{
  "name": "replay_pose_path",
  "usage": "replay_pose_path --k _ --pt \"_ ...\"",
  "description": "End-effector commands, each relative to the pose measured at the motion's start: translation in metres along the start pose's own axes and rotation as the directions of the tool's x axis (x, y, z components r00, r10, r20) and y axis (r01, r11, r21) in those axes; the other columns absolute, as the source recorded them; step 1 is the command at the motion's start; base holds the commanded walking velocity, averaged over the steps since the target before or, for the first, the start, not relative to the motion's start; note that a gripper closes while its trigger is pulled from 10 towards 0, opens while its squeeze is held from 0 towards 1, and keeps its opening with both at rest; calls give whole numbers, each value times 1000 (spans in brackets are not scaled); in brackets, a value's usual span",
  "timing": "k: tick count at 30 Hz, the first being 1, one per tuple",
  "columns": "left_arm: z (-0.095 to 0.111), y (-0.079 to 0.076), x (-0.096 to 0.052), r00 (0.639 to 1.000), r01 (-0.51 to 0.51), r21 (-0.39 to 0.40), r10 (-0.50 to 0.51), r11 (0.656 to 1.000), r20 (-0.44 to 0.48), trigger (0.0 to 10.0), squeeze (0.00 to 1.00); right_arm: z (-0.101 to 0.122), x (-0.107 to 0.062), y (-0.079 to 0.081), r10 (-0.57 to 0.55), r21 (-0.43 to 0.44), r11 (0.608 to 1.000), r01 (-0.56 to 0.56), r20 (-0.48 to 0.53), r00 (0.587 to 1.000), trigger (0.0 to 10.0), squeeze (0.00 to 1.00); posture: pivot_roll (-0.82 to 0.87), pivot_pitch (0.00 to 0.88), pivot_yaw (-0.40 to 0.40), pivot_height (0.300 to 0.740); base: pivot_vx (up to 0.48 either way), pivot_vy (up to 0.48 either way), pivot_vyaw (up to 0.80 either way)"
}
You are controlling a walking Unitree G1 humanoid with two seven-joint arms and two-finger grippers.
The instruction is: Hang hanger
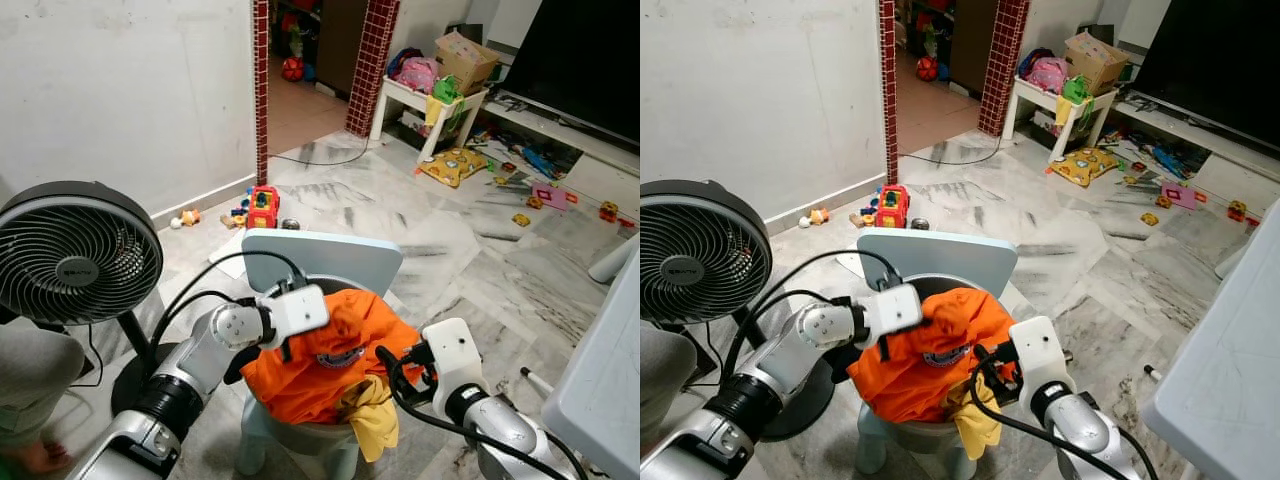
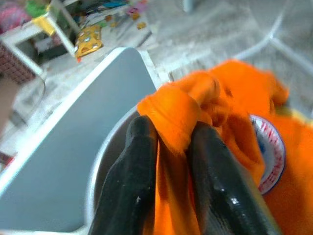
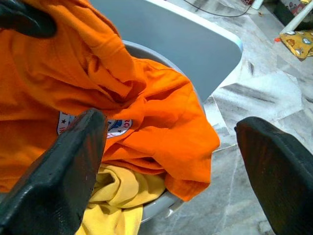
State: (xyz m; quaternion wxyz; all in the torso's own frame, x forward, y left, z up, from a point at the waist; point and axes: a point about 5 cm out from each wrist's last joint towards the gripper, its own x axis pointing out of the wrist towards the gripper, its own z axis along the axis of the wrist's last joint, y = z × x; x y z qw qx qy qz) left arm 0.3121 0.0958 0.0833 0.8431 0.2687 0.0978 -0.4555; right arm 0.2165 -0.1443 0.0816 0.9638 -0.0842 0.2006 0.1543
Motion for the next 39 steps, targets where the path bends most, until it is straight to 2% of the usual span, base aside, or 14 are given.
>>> replay_pose_path --k 1,3,6,12,14,17,20,22,24,32,34,36,38,39 --pt "7 -4 -3 997 39 -34 -37 999 62 10000 1000 -1 0 -8 -33 -8 999 33 -4 999 10000 0 49 0 -110 740 0 0 0" --pt "8 -6 -6 995 58 -20 -56 998 77 10000 1000 -1 0 -7 -34 -8 999 34 -5 999 10000 0 61 0 -117 740 0 0 0" --pt "15 -17 -13 978 153 14 -154 988 138 10000 1000 -1 2 -7 -35 -10 999 35 -6 999 10000 0 69 0 -120 740 0 0 0" --pt "18 -19 -16 975 177 -16 -173 984 138 10000 1000 1 4 -6 -35 -12 999 35 -2 999 10000 0 71 0 -120 740 0 0 0" --pt "19 -18 -16 976 185 -76 -175 980 128 10000 1000 1 5 -6 -34 -14 999 34 -2 999 10000 0 71 0 -120 740 0 0 0" --pt "22 1 -19 992 17 -118 -2 993 126 10000 1000 0 4 -5 -32 -19 999 32 -3 999 10000 0 71 0 -119 740 0 0 0" --pt "11 15 -25 985 -139 -163 154 977 82 10000 1000 0 4 -5 -34 -19 999 34 -5 999 10000 0 72 0 -116 740 0 0 0" --pt "7 18 -27 981 -172 -159 184 972 63 10000 1000 -1 4 -5 -35 -19 999 35 -6 999 10000 0 72 0 -115 740 0 0 0" --pt "-16 26 -35 971 -239 -195 238 951 -29 10000 1000 0 5 -4 -34 -15 999 34 -5 999 10000 0 75 0 -117 740 0 0 0" --pt "-31 27 -29 989 -141 -152 133 978 -60 10000 1000 1 6 1 -15 -18 1000 15 -1 1000 10000 0 70 0 -123 740 0 0 0" --pt "-31 31 -24 989 -142 -129 134 981 -70 10000 1000 2 6 0 -18 -20 1000 18 -1 1000 10000 0 55 0 -120 740 0 0 0" --pt "-27 35 -18 989 -131 -55 127 990 -74 10000 1000 2 5 -2 -25 -20 999 25 0 1000 10000 0 49 0 -116 740 0 0 0" --pt "-26 34 -16 990 -121 -43 117 992 -77 10000 1000 2 5 -2 -28 -19 999 28 -1 1000 10000 0 44 0 -112 740 0 0 0" --pt "-24 31 -11 992 -87 -6 87 996 -90 10000 416 1 4 -2 -34 -17 999 34 -3 999 10000 0 41 0 -109 740 0 0 0"
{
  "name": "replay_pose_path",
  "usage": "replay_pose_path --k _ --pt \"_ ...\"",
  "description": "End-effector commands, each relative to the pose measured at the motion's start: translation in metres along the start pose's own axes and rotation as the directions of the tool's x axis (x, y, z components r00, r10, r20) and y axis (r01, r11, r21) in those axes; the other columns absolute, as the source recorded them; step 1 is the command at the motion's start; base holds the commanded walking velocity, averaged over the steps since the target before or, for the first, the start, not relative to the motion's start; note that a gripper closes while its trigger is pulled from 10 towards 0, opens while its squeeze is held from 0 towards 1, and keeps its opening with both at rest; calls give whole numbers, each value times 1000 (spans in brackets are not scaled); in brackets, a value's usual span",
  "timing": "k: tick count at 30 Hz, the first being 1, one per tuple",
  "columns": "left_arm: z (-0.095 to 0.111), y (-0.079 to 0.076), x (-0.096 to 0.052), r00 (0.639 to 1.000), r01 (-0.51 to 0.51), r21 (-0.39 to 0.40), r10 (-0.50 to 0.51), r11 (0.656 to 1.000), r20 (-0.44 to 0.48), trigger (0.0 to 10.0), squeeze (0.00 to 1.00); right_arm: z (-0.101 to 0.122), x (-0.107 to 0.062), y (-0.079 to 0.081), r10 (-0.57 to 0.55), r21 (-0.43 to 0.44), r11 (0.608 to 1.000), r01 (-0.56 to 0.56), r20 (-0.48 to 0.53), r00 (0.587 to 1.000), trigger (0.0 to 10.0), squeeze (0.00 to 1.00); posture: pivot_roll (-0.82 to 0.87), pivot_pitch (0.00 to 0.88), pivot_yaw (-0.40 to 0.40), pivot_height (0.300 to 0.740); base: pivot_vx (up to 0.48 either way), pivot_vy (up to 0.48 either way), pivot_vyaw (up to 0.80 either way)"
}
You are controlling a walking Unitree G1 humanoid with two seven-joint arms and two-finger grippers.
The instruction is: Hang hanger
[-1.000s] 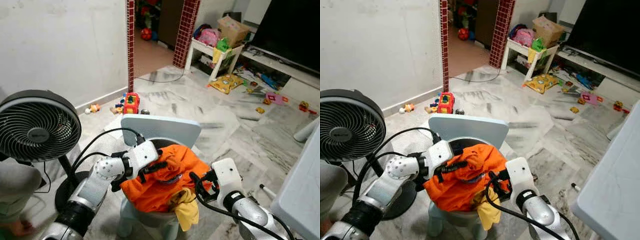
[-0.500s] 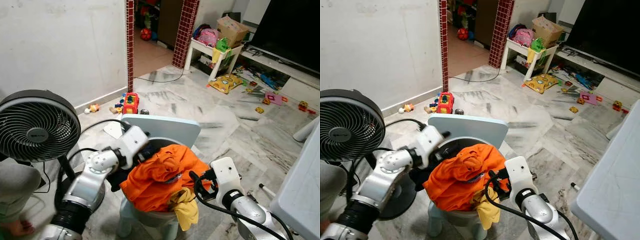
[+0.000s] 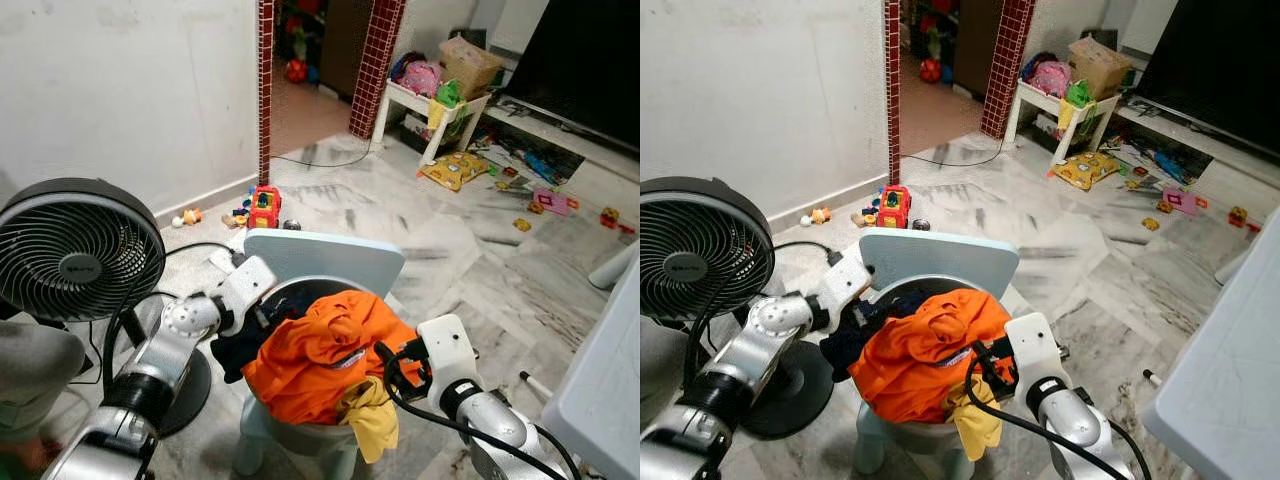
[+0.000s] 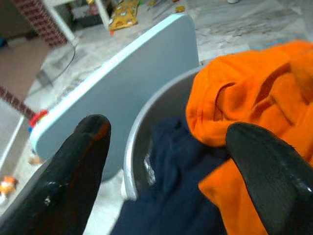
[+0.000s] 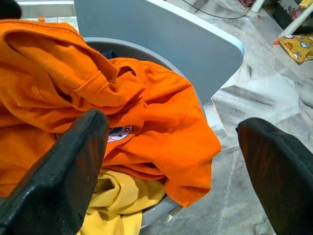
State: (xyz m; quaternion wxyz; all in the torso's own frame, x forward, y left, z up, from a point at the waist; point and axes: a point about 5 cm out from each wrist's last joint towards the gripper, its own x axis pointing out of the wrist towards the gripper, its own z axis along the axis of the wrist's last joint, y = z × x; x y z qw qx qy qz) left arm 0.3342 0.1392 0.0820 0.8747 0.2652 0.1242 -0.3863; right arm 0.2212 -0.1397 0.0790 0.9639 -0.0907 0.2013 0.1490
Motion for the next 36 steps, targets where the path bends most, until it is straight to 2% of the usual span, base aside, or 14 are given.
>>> replay_pose_path --k 1,2,6,10,13,16,23,25,26,27,28,29,30,36 --pt "2 -7 6 999 41 53 -41 998 -16 10000 416 1 -2 -5 -21 -7 1000 21 1 1000 10000 0 41 0 -109 740 0 0 0" --pt "1 -14 12 995 90 100 -86 991 -49 10000 0 0 -3 -4 -23 -5 1000 23 0 1000 10000 0 37 0 -103 740 0 0 0" --pt "-2 -36 22 974 217 181 -201 959 -102 10000 0 0 -3 -2 -24 -2 1000 24 0 1000 10000 0 32 0 -99 740 0 0 0" --pt "3 -53 28 955 295 205 -284 933 -82 10000 0 1 -3 -3 -27 0 1000 27 2 1000 10000 0 34 0 -97 740 0 0 0" --pt "7 -59 31 950 314 218 -306 924 -68 10000 0 1 -2 -4 -29 -1 1000 29 2 1000 10000 0 36 0 -97 740 0 0 0" --pt "13 -70 35 936 349 274 -348 896 -56 10000 0 1 -1 -4 -28 -4 1000 28 3 1000 10000 0 37 0 -97 740 0 0 0" --pt "15 -67 27 928 368 300 -367 880 -63 10000 0 0 -2 -4 -30 -3 1000 30 -1 1000 10000 0 38 0 -92 740 0 0 0" --pt "9 -61 21 940 340 295 -331 893 -82 10000 0 -1 -2 -4 -30 -3 1000 30 -3 1000 10000 0 41 0 -90 740 0 0 0" --pt "1 -53 13 955 296 259 -280 919 -98 10000 0 -1 -2 -4 -30 -3 1000 30 -4 1000 10000 0 49 0 -93 740 0 0 0" --pt "1 -53 13 955 296 259 -280 919 -98 10000 0 -1 -2 -4 -30 -3 1000 30 -4 1000 10000 0 49 0 -93 740 0 0 0" --pt "-5 -48 5 965 260 221 -244 940 -99 10000 643 -2 -2 -4 -29 -3 1000 29 -6 1000 10000 0 54 0 -96 740 0 0 0" --pt "-5 -47 3 966 254 213 -237 944 -98 10000 643 -2 -2 -4 -28 -4 1000 28 -6 1000 10000 0 54 0 -96 740 0 0 0" --pt "-7 -47 -5 966 253 179 -241 951 -89 10000 1000 -2 -1 -4 -26 -5 1000 25 -8 1000 10000 0 62 0 -102 740 0 0 0" --pt "-6 -53 -21 954 299 164 -291 940 -75 10000 1000 -2 1 -4 -17 -11 1000 17 -9 1000 10000 0 76 0 -112 740 0 0 0"
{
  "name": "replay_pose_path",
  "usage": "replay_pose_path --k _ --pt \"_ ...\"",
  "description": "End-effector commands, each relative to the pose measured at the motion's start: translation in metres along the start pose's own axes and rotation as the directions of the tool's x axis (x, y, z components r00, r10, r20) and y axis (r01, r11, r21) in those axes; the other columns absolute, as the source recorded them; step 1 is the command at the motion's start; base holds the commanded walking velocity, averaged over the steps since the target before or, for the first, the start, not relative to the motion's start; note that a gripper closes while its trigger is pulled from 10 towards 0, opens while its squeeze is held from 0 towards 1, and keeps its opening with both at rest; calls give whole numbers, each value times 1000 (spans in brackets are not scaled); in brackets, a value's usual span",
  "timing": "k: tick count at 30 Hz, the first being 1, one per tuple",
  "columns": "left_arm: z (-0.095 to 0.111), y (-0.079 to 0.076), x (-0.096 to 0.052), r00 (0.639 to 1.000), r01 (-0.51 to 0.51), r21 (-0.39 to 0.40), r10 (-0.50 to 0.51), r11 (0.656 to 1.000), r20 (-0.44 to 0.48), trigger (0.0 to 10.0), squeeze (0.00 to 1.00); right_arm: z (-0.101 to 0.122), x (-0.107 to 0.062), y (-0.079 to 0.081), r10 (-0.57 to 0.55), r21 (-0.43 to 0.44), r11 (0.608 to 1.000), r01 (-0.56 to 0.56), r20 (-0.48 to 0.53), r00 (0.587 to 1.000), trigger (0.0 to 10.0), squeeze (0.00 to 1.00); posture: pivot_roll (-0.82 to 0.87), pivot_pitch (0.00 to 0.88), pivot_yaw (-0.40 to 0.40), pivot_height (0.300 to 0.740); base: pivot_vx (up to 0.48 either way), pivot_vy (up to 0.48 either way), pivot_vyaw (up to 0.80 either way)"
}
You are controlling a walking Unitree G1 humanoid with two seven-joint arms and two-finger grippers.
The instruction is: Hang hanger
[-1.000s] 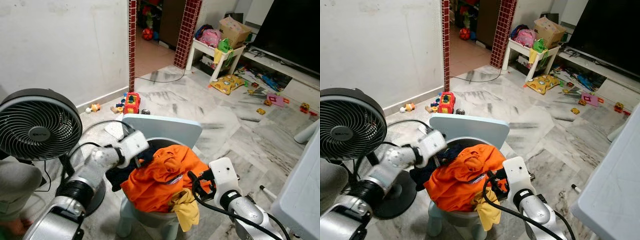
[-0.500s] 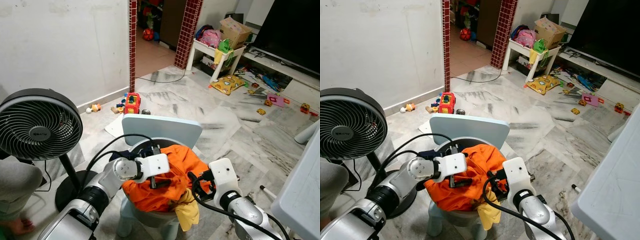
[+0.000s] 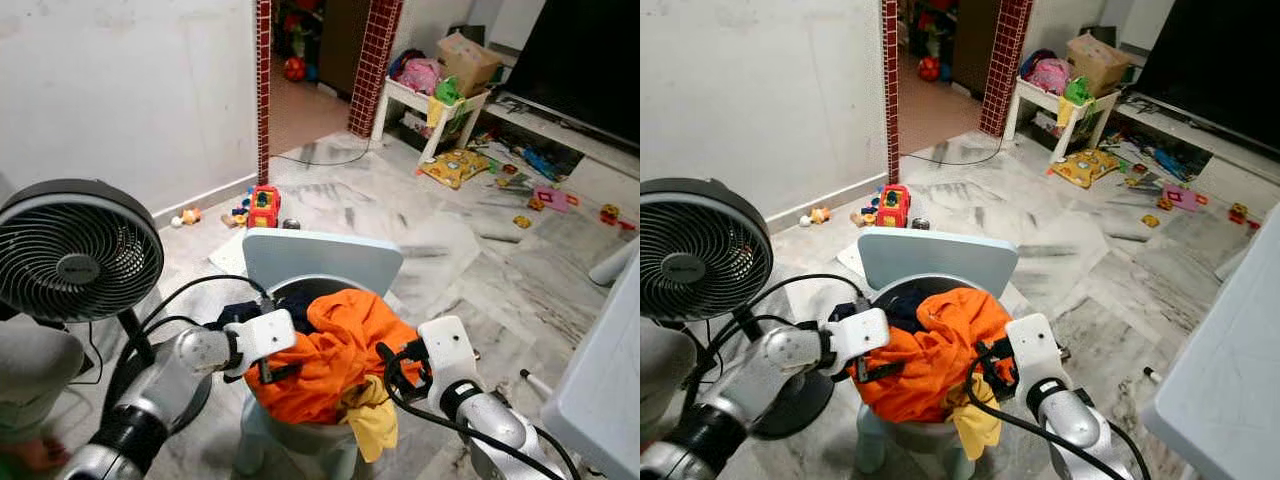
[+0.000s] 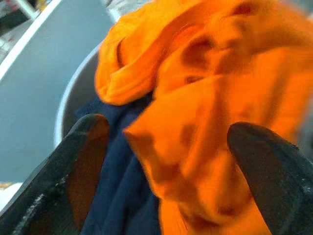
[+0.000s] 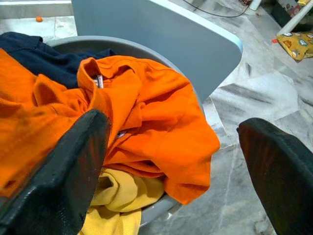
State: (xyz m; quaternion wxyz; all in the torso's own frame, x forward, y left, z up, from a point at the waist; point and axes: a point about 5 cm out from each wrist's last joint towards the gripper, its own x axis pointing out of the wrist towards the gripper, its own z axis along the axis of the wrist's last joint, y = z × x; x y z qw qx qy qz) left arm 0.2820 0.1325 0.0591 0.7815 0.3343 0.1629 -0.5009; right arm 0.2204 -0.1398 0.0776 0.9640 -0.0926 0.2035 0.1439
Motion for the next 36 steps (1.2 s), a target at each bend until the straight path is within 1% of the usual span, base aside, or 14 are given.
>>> replay_pose_path --k 1,5,10,11,12,13,14,15,16,17,21,22,28,36 --pt "12 -2 0 998 34 15 -35 999 48 10000 1000 0 2 -4 -4 -11 1000 4 -4 1000 10000 0 77 0 -114 740 0 0 0" --pt "19 -5 -1 996 59 26 -61 998 71 10000 1000 0 3 -3 3 -15 1000 -3 -3 1000 10000 0 76 0 -115 740 0 0 0" --pt "28 5 0 996 -1 37 -2 999 87 10000 1000 -1 2 -4 3 -16 1000 -3 -7 1000 10000 0 67 0 -114 740 0 0 0" --pt "31 8 3 996 -11 38 8 999 87 10000 949 -1 2 -4 3 -17 1000 -3 -8 1000 10000 0 67 0 -114 740 0 0 0" --pt "32 10 5 996 -13 34 10 999 86 10000 949 -1 2 -4 3 -17 1000 -3 -8 1000 10000 0 67 0 -114 740 0 0 0" --pt "32 11 6 997 -10 38 7 999 82 10000 914 -1 2 -4 3 -18 1000 -3 -8 1000 10000 0 67 0 -114 740 0 0 0" --pt "33 12 11 997 3 49 -7 999 71 10000 588 0 2 -4 4 -20 1000 -4 -8 1000 10000 0 57 0 -112 740 0 0 0" --pt "34 12 14 998 9 51 -13 999 66 10000 588 0 2 -4 4 -22 1000 -4 -7 1000 10000 0 57 0 -112 740 0 0 0" --pt "34 13 16 998 12 48 -15 999 64 10000 184 0 2 -4 4 -22 1000 -4 -7 1000 10000 0 54 0 -112 740 0 0 0" --pt "33 13 20 998 41 58 -44 997 46 10000 0 1 3 -3 5 -24 1000 -5 -5 1000 10000 0 49 0 -111 740 0 0 0" --pt "33 13 25 996 82 59 -84 995 26 10000 0 2 3 -3 5 -27 1000 -5 -3 1000 10000 0 40 0 -107 740 0 0 0" --pt "35 15 26 995 93 72 -95 993 27 10000 0 2 2 -3 4 -28 1000 -4 -3 1000 10000 0 40 0 -107 740 0 0 0" --pt "42 16 28 987 156 68 -158 986 35 10000 0 1 1 -5 -7 -27 1000 7 -6 1000 10000 0 34 0 -102 740 0 0 0" --pt "40 12 31 973 229 85 -230 970 3 10000 0 1 2 -3 -6 -23 1000 6 -5 1000 10000 0 35 0 -97 740 0 0 0"
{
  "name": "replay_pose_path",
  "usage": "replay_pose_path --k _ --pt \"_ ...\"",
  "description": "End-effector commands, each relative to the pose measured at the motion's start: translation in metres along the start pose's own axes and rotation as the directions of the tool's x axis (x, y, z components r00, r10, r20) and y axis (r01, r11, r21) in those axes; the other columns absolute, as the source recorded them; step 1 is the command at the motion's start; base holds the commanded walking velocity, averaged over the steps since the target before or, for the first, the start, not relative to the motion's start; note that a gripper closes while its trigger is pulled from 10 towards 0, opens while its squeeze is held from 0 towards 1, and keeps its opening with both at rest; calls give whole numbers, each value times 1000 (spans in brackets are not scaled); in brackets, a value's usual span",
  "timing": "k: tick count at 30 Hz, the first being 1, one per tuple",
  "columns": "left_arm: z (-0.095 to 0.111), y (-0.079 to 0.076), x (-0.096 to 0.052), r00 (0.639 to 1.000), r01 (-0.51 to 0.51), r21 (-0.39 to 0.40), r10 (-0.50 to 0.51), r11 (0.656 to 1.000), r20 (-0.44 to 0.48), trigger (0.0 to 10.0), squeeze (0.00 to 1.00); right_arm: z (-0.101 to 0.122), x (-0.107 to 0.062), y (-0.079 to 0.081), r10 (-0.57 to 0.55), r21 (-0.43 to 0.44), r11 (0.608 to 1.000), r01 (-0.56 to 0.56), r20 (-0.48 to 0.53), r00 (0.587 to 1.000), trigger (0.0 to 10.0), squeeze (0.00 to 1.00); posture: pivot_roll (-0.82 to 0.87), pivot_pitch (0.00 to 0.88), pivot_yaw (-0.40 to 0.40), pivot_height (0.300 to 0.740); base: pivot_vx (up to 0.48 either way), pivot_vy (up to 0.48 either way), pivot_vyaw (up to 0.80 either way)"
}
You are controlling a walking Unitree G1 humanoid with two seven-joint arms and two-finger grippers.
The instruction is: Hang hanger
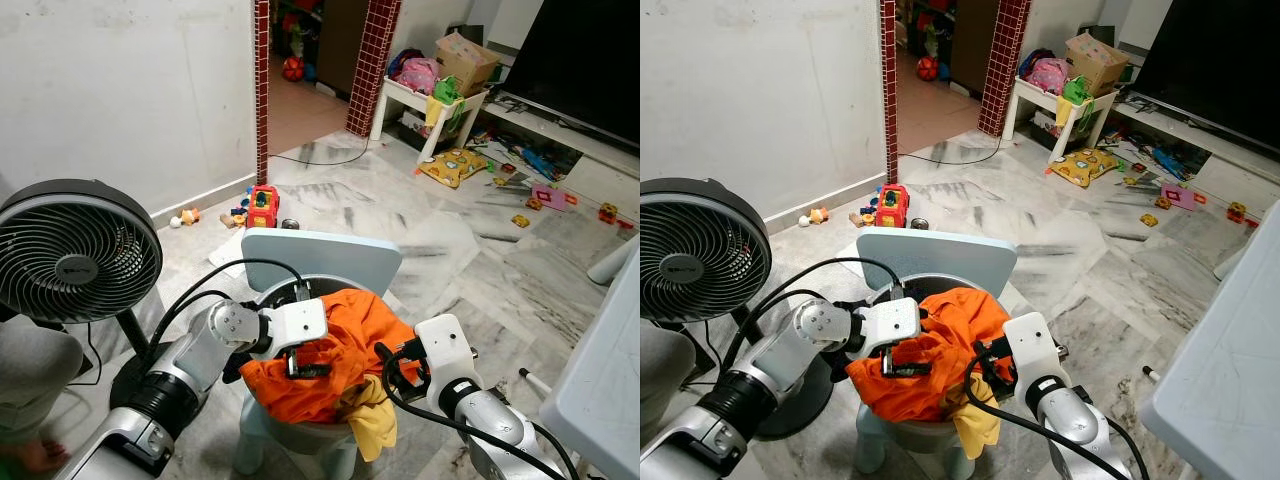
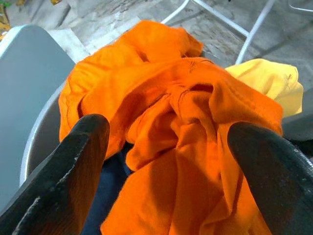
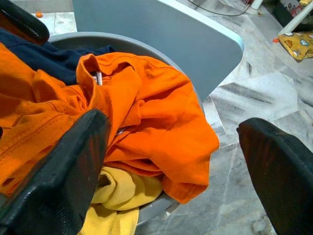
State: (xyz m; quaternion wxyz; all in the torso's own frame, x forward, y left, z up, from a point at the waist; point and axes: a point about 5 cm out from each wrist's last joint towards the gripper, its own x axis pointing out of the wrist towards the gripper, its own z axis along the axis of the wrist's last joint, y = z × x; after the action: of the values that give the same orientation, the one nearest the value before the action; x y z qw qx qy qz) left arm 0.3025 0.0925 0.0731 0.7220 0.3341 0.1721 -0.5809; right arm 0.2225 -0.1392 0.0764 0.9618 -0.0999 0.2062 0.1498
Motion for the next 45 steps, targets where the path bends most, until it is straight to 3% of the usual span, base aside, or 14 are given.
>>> replay_pose_path --k 1,2,3,4,5,6,7,9,11,18,35,45 --pt "4 0 4 999 41 27 -41 999 -9 10000 0 1 0 -3 -15 -7 1000 15 2 1000 10000 0 35 0 -97 740 0 0 0" --pt "4 -1 6 997 74 23 -74 997 -17 10000 0 1 0 -3 -14 -8 1000 14 3 1000 10000 0 35 0 -96 740 0 0 0" --pt "5 -2 8 996 83 8 -83 997 -13 8980 0 2 0 -3 -15 -8 1000 15 3 1000 10000 0 31 0 -93 740 0 0 0" --pt "5 -2 10 996 85 -6 -85 996 -8 7255 0 2 0 -4 -17 -9 1000 17 3 1000 10000 0 31 0 -93 740 0 0 0" --pt "4 -1 13 997 80 -26 -80 996 -3 4353 0 2 0 -5 -22 -9 1000 22 4 1000 10000 0 28 0 -90 740 0 0 0" --pt "4 -1 13 997 80 -26 -80 996 -3 4353 0 2 0 -5 -22 -9 1000 22 4 1000 10000 0 28 0 -90 740 0 0 0" --pt "4 -1 15 997 78 -36 -78 996 4 2941 0 2 0 -5 -25 -8 1000 25 4 1000 10000 0 28 0 -91 740 0 0 0" --pt "4 -1 16 997 78 -41 -77 996 8 2941 0 2 0 -6 -26 -7 1000 26 4 1000 10000 0 28 0 -91 740 0 0 0" --pt "3 0 22 998 60 -62 -59 996 11 0 0 1 -1 -5 -27 -5 1000 27 3 1000 10000 0 24 0 -90 740 0 0 0" --pt "-3 -3 30 998 59 -77 -60 995 -14 0 0 0 -1 -5 -32 -3 999 32 0 999 10000 0 15 0 -82 740 0 0 0" --pt "-14 -7 28 997 58 -82 -61 995 -37 0 0 0 0 -4 -28 -6 1000 28 0 1000 10000 0 23 0 -90 740 0 0 0" --pt "-16 7 26 984 -164 -74 159 984 -74 0 0 -1 -1 -5 -33 -8 999 33 -3 999 10000 0 23 0 -90 740 0 0 0"
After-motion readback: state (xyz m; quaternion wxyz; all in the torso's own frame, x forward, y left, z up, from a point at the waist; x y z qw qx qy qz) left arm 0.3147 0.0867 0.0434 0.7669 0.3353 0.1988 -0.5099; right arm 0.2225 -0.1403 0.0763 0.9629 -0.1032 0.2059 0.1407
